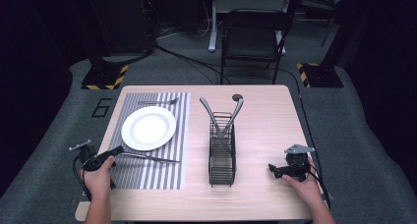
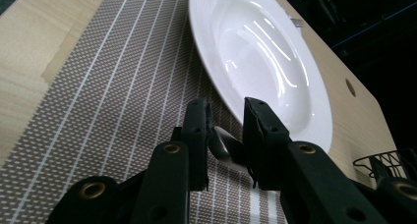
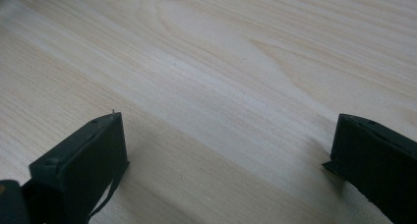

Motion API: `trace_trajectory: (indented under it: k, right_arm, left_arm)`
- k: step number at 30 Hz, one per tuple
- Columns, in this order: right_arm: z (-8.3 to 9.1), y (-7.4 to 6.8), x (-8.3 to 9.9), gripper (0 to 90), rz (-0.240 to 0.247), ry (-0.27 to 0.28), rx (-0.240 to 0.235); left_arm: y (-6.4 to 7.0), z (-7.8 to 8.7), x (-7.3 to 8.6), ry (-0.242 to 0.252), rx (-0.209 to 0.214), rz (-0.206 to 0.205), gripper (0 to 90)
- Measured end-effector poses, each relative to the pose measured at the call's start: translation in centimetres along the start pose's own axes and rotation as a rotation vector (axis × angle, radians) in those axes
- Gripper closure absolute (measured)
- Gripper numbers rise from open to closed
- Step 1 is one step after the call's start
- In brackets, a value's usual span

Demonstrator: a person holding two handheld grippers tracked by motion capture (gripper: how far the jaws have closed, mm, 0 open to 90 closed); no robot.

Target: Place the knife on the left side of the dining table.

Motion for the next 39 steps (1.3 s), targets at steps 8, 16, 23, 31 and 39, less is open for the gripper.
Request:
trace_trajectory:
  k: [8, 16, 23, 31, 39]
  right_arm:
    - [0.0, 0.0, 0.0, 0.0, -0.001, -0.003, 0.000]
    - [0.0, 0.0, 0.0, 0.0, 0.000, 0.001, 0.000]
    - [0.0, 0.0, 0.0, 0.0, 0.000, 0.000, 0.000]
    - [0.0, 0.1, 0.0, 0.0, 0.002, 0.002, 0.002]
    - [0.0, 0.1, 0.0, 0.0, 0.002, 0.002, 0.003]
  left_arm:
    - [-0.8, -0.3, 0.5, -0.020, -0.028, -0.005, 70.3]
    - [-1.3, -0.4, 0.8, -0.043, -0.059, -0.020, 69.4]
    - [-1.7, -0.5, 0.9, -0.053, -0.072, -0.026, 68.7]
    - [-2.3, -0.3, 1.0, -0.083, -0.112, -0.043, 68.2]
    - [-2.6, 0.1, 0.8, -0.073, -0.136, -0.063, 66.6]
Point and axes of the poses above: each handheld gripper's, and its own axes: z roughly backward along the jaws, x roughly out of its underside, y roughly to its right, the point moved 10 cm from there along -z, roughly forward along the jaws, and after that the axes turned 12 degrees about x, right-handed, at the moved point
